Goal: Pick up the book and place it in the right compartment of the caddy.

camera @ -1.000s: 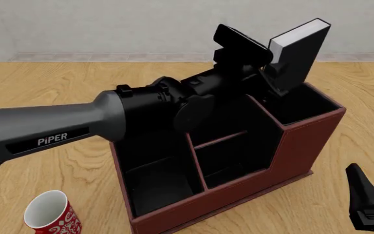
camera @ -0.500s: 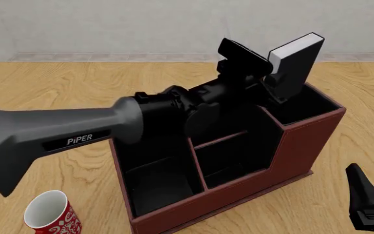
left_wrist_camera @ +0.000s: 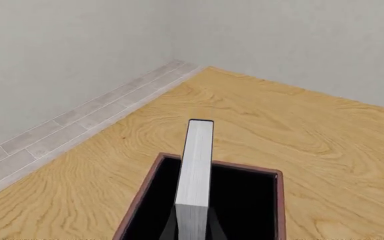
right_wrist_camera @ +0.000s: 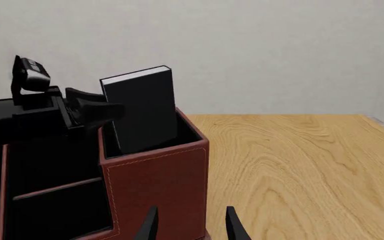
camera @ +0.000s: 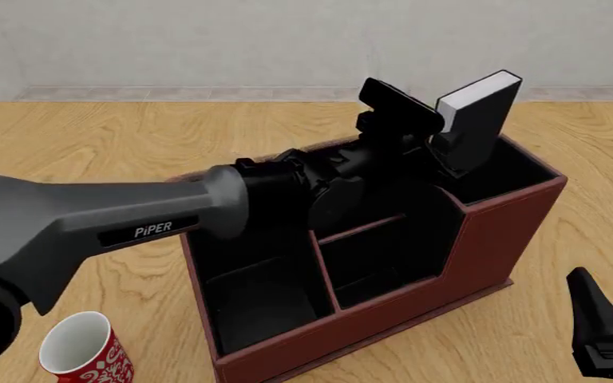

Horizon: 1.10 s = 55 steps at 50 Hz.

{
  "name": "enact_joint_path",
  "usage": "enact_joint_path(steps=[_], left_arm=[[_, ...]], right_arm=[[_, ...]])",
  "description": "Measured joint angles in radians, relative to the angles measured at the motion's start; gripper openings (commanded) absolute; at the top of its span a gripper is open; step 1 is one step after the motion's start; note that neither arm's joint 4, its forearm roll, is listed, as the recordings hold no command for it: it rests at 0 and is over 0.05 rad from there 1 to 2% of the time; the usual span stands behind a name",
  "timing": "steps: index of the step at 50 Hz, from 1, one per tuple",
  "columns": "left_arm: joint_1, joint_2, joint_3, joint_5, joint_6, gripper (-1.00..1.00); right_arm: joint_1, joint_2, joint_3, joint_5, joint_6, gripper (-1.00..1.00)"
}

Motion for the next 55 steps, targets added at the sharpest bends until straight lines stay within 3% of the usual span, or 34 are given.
enact_joint_path(steps=[3, 4, 30, 55], left_arm=[[0.0, 0.005, -0.002, 0.002, -0.002, -1.0], [0.0, 0.007, -0.003, 0.003, -0.003, 1.0], [0.001, 0.005, -0.022, 0.015, 0.008, 1.0], [-0.021, -0.155, 0.075, 0.021, 0.047, 1.0]], right_arm=[[0.0, 0.0, 0.0, 0.0, 0.0, 1.0], [0.0, 0.0, 0.0, 0.0, 0.0, 1.0], [0.0, 0.0, 0.0, 0.0, 0.0, 1.0], [0.0, 0.0, 0.0, 0.0, 0.0, 1.0]])
